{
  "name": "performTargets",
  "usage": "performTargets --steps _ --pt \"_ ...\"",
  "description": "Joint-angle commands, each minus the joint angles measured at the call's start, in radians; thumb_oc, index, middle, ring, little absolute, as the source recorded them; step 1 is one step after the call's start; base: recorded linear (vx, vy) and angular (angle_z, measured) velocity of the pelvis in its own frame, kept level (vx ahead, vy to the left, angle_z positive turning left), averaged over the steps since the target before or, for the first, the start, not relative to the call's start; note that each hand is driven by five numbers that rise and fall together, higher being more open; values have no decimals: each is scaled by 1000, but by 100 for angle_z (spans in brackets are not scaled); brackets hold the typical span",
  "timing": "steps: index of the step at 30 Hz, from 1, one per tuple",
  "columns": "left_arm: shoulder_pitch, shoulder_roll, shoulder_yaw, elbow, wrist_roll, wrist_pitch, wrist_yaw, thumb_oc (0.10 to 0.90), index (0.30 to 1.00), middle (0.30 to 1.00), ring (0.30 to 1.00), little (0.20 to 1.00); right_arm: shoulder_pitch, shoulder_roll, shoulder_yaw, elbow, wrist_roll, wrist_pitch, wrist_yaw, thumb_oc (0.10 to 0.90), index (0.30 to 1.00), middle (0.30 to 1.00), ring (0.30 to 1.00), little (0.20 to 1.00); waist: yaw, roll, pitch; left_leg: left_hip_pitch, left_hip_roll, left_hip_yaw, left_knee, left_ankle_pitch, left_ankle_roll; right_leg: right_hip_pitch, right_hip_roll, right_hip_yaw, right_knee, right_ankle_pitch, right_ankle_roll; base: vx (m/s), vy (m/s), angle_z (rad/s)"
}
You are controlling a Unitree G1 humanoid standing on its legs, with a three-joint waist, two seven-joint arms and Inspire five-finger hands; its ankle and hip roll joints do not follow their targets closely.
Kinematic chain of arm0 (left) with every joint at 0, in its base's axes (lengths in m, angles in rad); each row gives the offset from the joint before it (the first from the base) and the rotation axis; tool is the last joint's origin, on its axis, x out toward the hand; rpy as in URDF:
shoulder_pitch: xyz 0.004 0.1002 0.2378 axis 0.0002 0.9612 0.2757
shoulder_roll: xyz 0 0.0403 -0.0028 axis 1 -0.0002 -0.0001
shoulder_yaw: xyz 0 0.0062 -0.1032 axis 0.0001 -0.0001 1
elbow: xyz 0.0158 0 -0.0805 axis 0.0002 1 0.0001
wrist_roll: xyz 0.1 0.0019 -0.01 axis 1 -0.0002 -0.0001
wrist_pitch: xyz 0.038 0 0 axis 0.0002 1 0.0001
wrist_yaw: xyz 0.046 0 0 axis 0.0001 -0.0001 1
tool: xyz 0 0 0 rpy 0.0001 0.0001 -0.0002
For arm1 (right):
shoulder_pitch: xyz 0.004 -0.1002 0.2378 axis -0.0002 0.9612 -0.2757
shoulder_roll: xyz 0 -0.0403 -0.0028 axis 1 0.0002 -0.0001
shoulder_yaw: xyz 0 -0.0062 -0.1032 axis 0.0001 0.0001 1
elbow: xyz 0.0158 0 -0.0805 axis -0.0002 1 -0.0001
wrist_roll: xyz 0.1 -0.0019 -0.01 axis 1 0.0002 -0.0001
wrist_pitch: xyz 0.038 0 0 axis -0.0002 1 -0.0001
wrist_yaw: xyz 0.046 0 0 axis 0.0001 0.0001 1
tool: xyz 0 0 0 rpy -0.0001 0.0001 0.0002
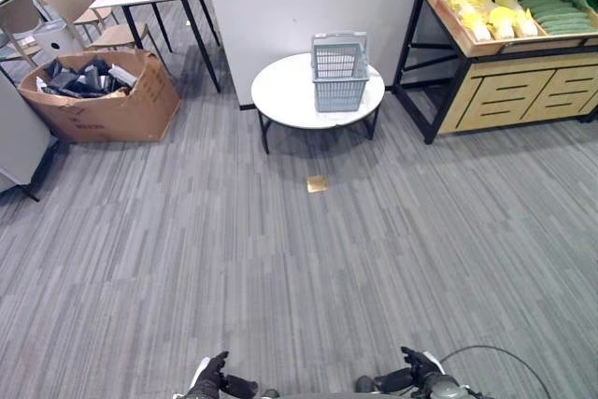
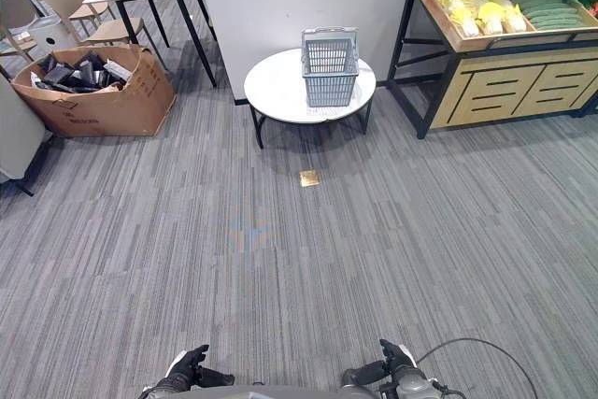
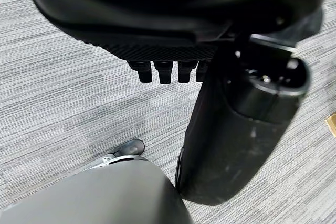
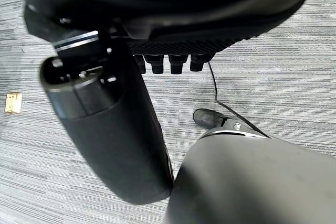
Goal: Get the vegetables into the basket
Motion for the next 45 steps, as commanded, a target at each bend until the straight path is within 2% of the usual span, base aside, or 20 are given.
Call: performTargets --steps 1,10,29,33,38,43,45 --pt "8 -5 -9 59 26 10 10 900 1000 1000 1000 1000 -15 -5 43 57 -50 1 -16 900 1000 1000 1000 1000 -4 -65 21 -8 5 -30 -30 43 -48 11 -53 -4 -1 39 36 0 0 0" --pt "11 -8 -9 37 -3 10 3 900 1000 1000 1000 1000 -22 -21 19 73 -29 4 -24 900 1000 1000 1000 1000 -8 -58 21 3 12 -25 -30 39 -48 18 -45 1 -1 32 32 4 -1 0" --pt "6 7 8 47 -15 7 -8 900 1000 1000 1000 1000 -15 -28 16 28 18 -15 2 900 1000 1000 1000 1000 -7 -63 27 16 30 -19 -30 42 -57 24 -25 5 -1 16 22 3 -6 0" --pt "-2 13 3 52 -13 10 -11 900 1000 1000 1000 1000 -19 -38 16 39 6 -11 -4 900 1000 1000 1000 1000 -11 -60 34 16 38 -28 -30 47 -58 31 -16 1 5 8 11 9 -51 0" --pt "-50 45 -2 59 -8 12 6 900 1000 1000 1000 1000 -50 -51 16 26 26 -14 -12 900 1000 1000 1000 1000 -21 -49 86 -31 65 -44 -30 76 -59 -108 9 5 192 -62 -16 -95 -70 0" --pt "-69 62 10 73 -11 16 17 900 1000 1000 1000 1000 -54 -55 17 22 32 -18 -20 900 1000 1000 1000 1000 -23 -49 90 -51 83 -51 -24 100 -70 -121 31 4 200 -80 -35 34 -129 6" --pt "-73 60 20 74 -22 19 22 900 1000 1000 1000 1000 -55 -70 15 12 30 -23 -27 900 1000 1000 1000 1000 -21 -57 108 -98 78 -72 88 93 -70 -103 30 4 183 -77 -48 76 -186 9"
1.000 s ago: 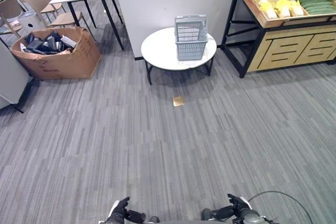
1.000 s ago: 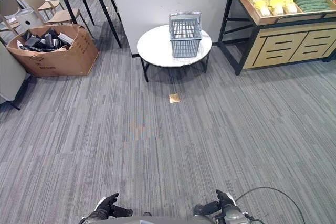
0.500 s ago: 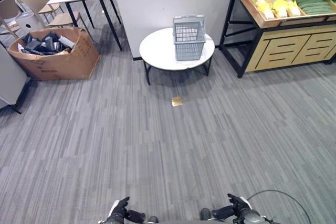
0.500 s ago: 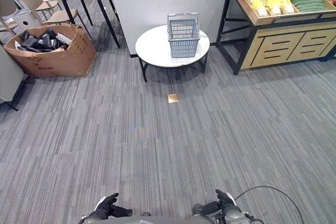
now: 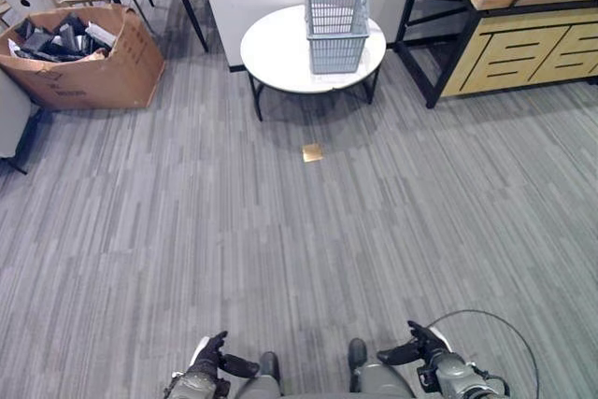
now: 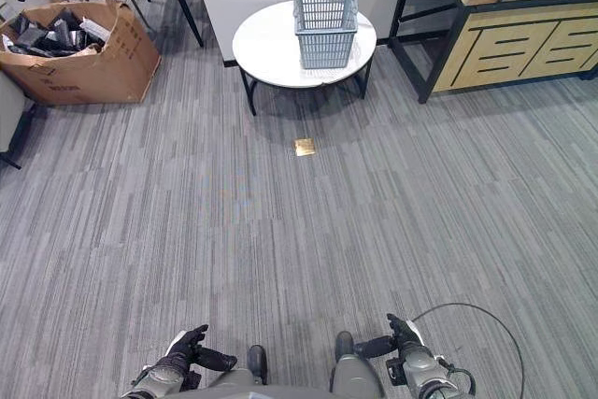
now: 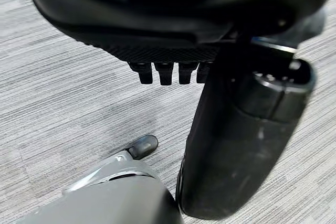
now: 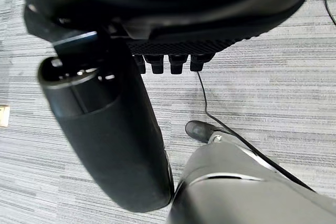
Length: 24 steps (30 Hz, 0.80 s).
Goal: Get the vegetables into the basket
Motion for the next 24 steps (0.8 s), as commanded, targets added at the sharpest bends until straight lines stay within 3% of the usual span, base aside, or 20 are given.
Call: performTargets --steps 1,3,5,9,10,11,14,18,20,22,23,24 --pt "14 29 14 53 4 12 28 900 1000 1000 1000 1000 17 -32 42 24 -1 3 -25 900 1000 1000 1000 1000 -21 -73 21 -33 10 -77 100 81 -49 98 -22 14 -89 54 8 69 -98 7" --pt "13 23 8 57 6 13 31 900 1000 1000 1000 1000 16 -47 48 24 -24 -1 -33 900 1000 1000 1000 1000 -8 -78 42 -93 -30 -153 154 97 -39 123 -20 26 -98 45 0 124 -64 4" --pt "13 22 4 58 4 10 34 900 1000 1000 1000 1000 14 -50 44 32 -28 1 -40 900 1000 1000 1000 1000 -6 -83 43 -143 -42 -168 130 93 -30 142 -30 27 -111 41 4 145 20 7" --pt "18 18 0 60 2 9 39 900 1000 1000 1000 1000 18 -57 43 33 -37 6 -42 900 1000 1000 1000 1000 -2 -74 30 -190 -15 -145 44 147 -35 173 -36 32 -123 22 14 202 123 -4" --pt "24 11 -7 61 10 8 41 900 1000 1000 1000 1000 23 -58 41 36 -42 7 -42 900 1000 1000 1000 1000 9 -62 24 -213 5 -129 -18 200 -51 210 -38 49 -128 5 22 311 210 -8" --pt "27 10 -8 62 18 8 39 900 1000 1000 1000 1000 24 -58 39 36 -47 6 -44 900 1000 1000 1000 1000 15 -57 19 -226 6 -136 -35 209 -56 227 -39 60 -132 0 26 392 255 -10" --pt "44 13 0 67 25 7 32 900 1000 1000 1000 1000 27 -56 38 36 -50 6 -33 900 1000 1000 1000 1000 31 -60 8 -208 -2 -146 -32 205 -58 257 -45 92 -137 -6 35 249 201 -42" --pt "64 22 11 81 46 11 19 900 1000 1000 1000 1000 44 -38 31 34 -62 9 -20 900 1000 1000 1000 1000 32 -86 -30 -187 -31 -103 -6 157 -22 273 -101 125 -130 10 76 225 288 -76" --pt "64 36 8 80 54 13 15 900 1000 1000 1000 1000 43 -26 36 30 -67 11 -16 900 1000 1000 1000 1000 33 -111 -34 -175 -64 -61 21 114 10 243 -142 160 -105 81 107 134 291 -46" --pt "64 41 6 75 57 9 13 900 1000 1000 1000 1000 41 -22 43 25 -74 12 -12 900 1000 1000 1000 1000 36 -119 -34 -175 -75 -48 32 97 21 230 -156 171 -97 108 116 97 277 -15" --pt "55 51 5 78 63 12 16 900 1000 1000 1000 1000 33 -12 56 15 -87 11 -16 900 1000 1000 1000 1000 40 -131 -28 -174 -92 -37 44 76 39 195 -168 173 -59 149 127 101 469 -46" --pt "39 69 8 73 64 15 19 900 1000 1000 1000 1000 21 -3 63 -23 -74 7 -20 900 1000 1000 1000 1000 39 -133 -5 -170 -111 -31 52 51 68 113 -166 178 88 216 126 63 369 -46"
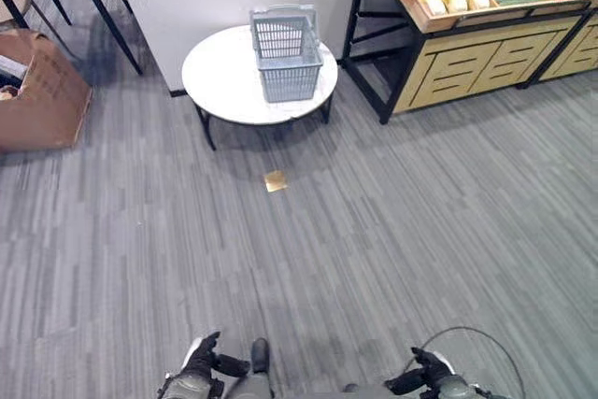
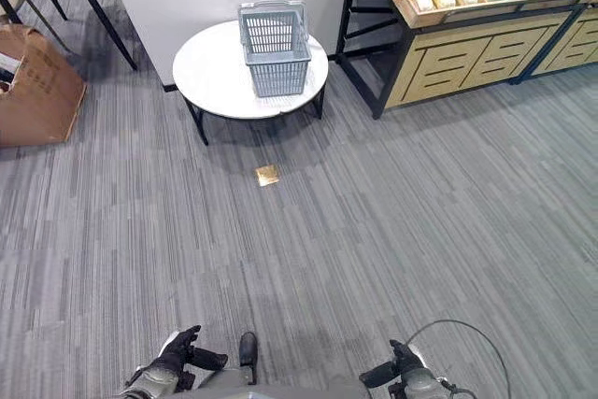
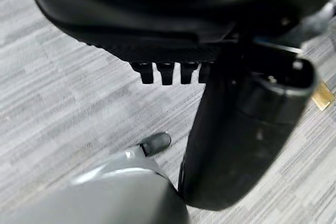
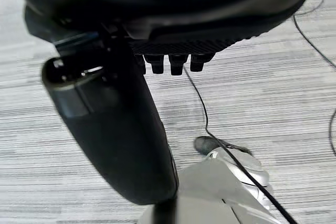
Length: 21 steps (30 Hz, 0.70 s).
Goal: Get the vegetables into the basket
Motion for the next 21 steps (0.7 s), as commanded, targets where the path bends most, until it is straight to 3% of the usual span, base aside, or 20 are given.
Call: performTargets --steps 1,5,8,12,14,16,19,21 --pt "52 44 11 28 40 22 6 900 1000 1000 1000 1000 -24 -15 19 -58 -12 -13 -2 900 1000 1000 1000 1000 26 -22 48 -103 29 -19 123 -56 -14 -12 -42 25 -19 266 49 51 305 -49" --pt "38 51 6 25 36 26 8 900 1000 1000 1000 1000 -37 -6 37 -79 0 -16 0 900 1000 1000 1000 1000 14 -7 75 -30 10 -25 98 -82 6 -95 -26 -10 75 300 25 148 181 8" --pt "39 45 -4 31 46 22 -3 900 1000 1000 1000 1000 -43 -7 35 -77 17 -21 6 900 1000 1000 1000 1000 -8 2 88 40 -4 -45 75 -118 4 -159 1 -54 -57 238 15 254 20 -3" --pt "38 36 -15 43 70 19 -9 900 1000 1000 1000 1000 -43 -4 28 -79 28 -20 5 900 1000 1000 1000 1000 -47 -7 96 122 -11 -94 71 -171 -9 -207 14 -1 -225 294 43 301 -88 24" --pt "43 36 -10 47 68 17 -13 900 1000 1000 1000 1000 -39 -5 21 -81 32 -20 9 900 1000 1000 1000 1000 -59 -10 97 160 -7 -116 77 -201 -19 -234 10 2 -274 326 53 324 -142 56" --pt "53 31 -3 52 76 20 -22 900 1000 1000 1000 1000 -22 -7 18 -78 22 -17 18 900 1000 1000 1000 1000 -64 -6 80 205 5 -146 95 -228 -36 -218 13 -22 -258 319 51 382 -231 71" --pt "60 22 1 59 71 22 -18 900 1000 1000 1000 1000 -17 -18 22 -67 19 -19 21 900 1000 1000 1000 1000 -69 10 56 229 40 -163 112 -212 -56 -197 43 -37 -240 309 24 303 -253 47" --pt "60 23 9 58 58 25 -21 900 1000 1000 1000 1000 -15 -34 19 -67 23 -21 26 900 1000 1000 1000 1000 -71 28 42 225 75 -186 129 -177 -78 -196 72 -70 -190 252 -3 256 -260 11"
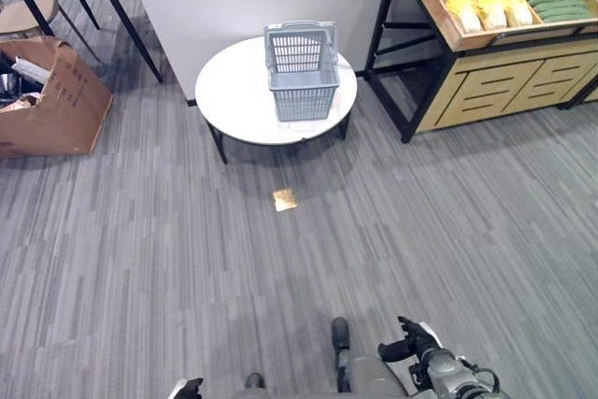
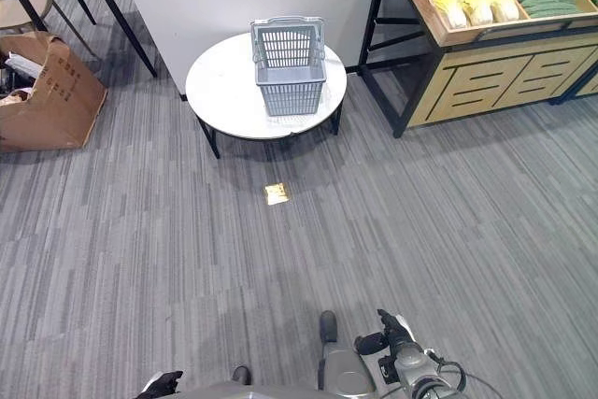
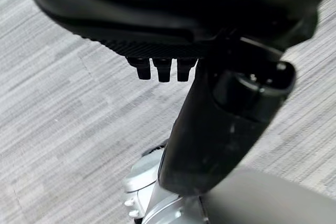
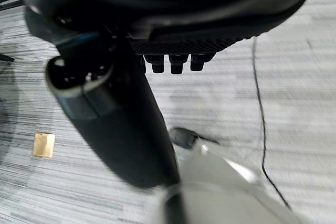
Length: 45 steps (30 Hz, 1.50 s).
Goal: Get the vegetables into the basket
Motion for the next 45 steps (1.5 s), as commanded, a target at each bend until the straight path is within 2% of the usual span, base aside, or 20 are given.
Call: performTargets --steps 1,5,9,10,11,14,15,16,20,22,25,29,30,32,36,37,39,40,42,45 --pt "-23 7 14 -5 -3 -7 -5 900 1000 1000 1000 1000 34 -22 24 13 8 -12 5 900 1000 1000 1000 1000 -26 -12 -21 32 -41 -33 27 -61 -4 -128 -55 30 163 -35 77 268 -249 22" --pt "-33 8 5 -10 -5 -9 -1 900 1000 1000 1000 1000 32 -45 12 22 22 -15 -2 900 1000 1000 1000 1000 -30 3 -14 2 -33 -57 104 12 -23 -128 -35 22 216 -89 46 165 -146 21" --pt "-46 9 3 -23 -15 -10 5 900 1000 1000 1000 1000 42 -62 -4 35 32 -18 -8 900 1000 1000 1000 1000 -31 -4 -1 -63 -39 -45 236 89 -35 -77 -30 8 202 -118 14 153 -128 5" --pt "-46 9 3 -23 -15 -10 5 900 1000 1000 1000 1000 42 -62 -4 35 32 -18 -8 900 1000 1000 1000 1000 -31 -4 -1 -63 -39 -45 236 89 -35 -77 -30 8 202 -118 14 163 -59 9" --pt "-52 6 -9 -32 -13 -11 7 900 1000 1000 1000 1000 47 -69 -14 46 34 -16 -18 900 1000 1000 1000 1000 -25 -8 8 -123 -37 -5 205 79 -23 -41 -46 -1 181 -123 19 165 -22 5" --pt "-48 -1 -16 -33 -11 -14 9 900 1000 1000 1000 1000 49 -76 -21 54 33 -12 -25 900 1000 1000 1000 1000 -10 -13 8 -211 -44 36 111 26 -14 5 -69 4 139 -135 35 216 36 38" --pt "-47 -4 -15 -37 -21 -17 10 900 1000 1000 1000 1000 47 -77 -19 54 27 -12 -29 900 1000 1000 1000 1000 -2 -10 9 -253 -39 32 76 37 -15 16 -73 11 131 -140 38 232 128 12" --pt "-44 -6 -14 -40 -31 -21 14 900 1000 1000 1000 1000 48 -77 -16 51 24 -14 -34 900 1000 1000 1000 1000 10 -1 13 -306 -16 30 13 105 -27 41 -71 20 120 -151 42 239 149 7" --pt "-39 2 6 -36 -50 -23 11 900 1000 1000 1000 1000 46 -69 -11 45 18 -15 -30 900 1000 1000 1000 1000 36 11 14 -318 -2 23 -63 166 -40 95 -62 58 113 -170 48 278 170 -40" --pt "-17 1 15 -17 -37 -21 3 900 1000 1000 1000 1000 58 -55 -14 46 13 -14 -20 900 1000 1000 1000 1000 39 1 -8 -293 -4 46 -42 140 -33 128 -79 88 116 -185 63 286 263 -50" --pt "-10 3 10 -12 -18 -19 -1 900 1000 1000 1000 1000 60 -41 -22 53 12 -10 -16 900 1000 1000 1000 1000 37 -21 -22 -275 -30 83 -18 96 -8 134 -118 116 122 -164 93 192 269 -77" --pt "-12 16 5 -18 -5 -20 -4 900 1000 1000 1000 1000 60 -23 -15 59 0 -3 -6 900 1000 1000 1000 1000 43 -59 -26 -275 -72 127 48 28 31 117 -167 154 138 -85 129 139 235 -22" --pt "-12 17 5 -18 -5 -20 -4 900 1000 1000 1000 1000 60 -23 -15 59 0 -3 -6 900 1000 1000 1000 1000 43 -59 -26 -276 -73 128 50 27 32 117 -167 154 137 -85 129 125 242 -27" --pt "-24 41 10 -29 2 -17 -1 900 1000 1000 1000 1000 52 -8 -10 48 3 -2 -9 900 1000 1000 1000 1000 52 -84 -22 -267 -105 142 66 -15 65 83 -188 165 199 -3 144 152 321 -9" --pt "-34 57 4 -42 5 -14 -2 900 1000 1000 1000 1000 39 -1 10 29 6 -2 -7 900 1000 1000 1000 1000 59 -74 4 -219 -119 139 50 -37 98 2 -176 129 395 57 132 106 252 -14" --pt "-36 57 4 -42 5 -12 -4 900 1000 1000 1000 1000 37 0 13 28 3 -3 -6 900 1000 1000 1000 1000 61 -71 11 -196 -123 144 38 -42 105 -22 -183 90 426 68 128 224 263 -5" --pt "-33 59 6 -40 -1 -10 -7 900 1000 1000 1000 1000 41 1 20 21 0 -4 -4 900 1000 1000 1000 1000 48 -61 20 -135 -129 136 -15 -41 106 -84 -162 40 402 37 116 298 129 6" --pt "-40 55 -2 -40 0 -15 -9 900 1000 1000 1000 1000 42 3 21 25 2 -3 -4 900 1000 1000 1000 1000 34 -64 29 -104 -134 120 -33 -52 94 -109 -147 25 279 16 119 310 -61 21" --pt "-47 53 -12 -44 4 -22 -13 900 1000 1000 1000 1000 41 5 21 30 2 -2 -6 900 1000 1000 1000 1000 23 -73 35 -77 -139 102 -40 -71 83 -127 -157 18 155 37 136 308 -100 22" --pt "-48 47 -9 -48 2 -30 -17 900 1000 1000 1000 1000 46 3 18 26 -10 -3 -2 900 1000 1000 1000 1000 3 -69 39 -19 -124 68 -37 -113 61 -166 -174 21 60 85 159 294 -115 27"
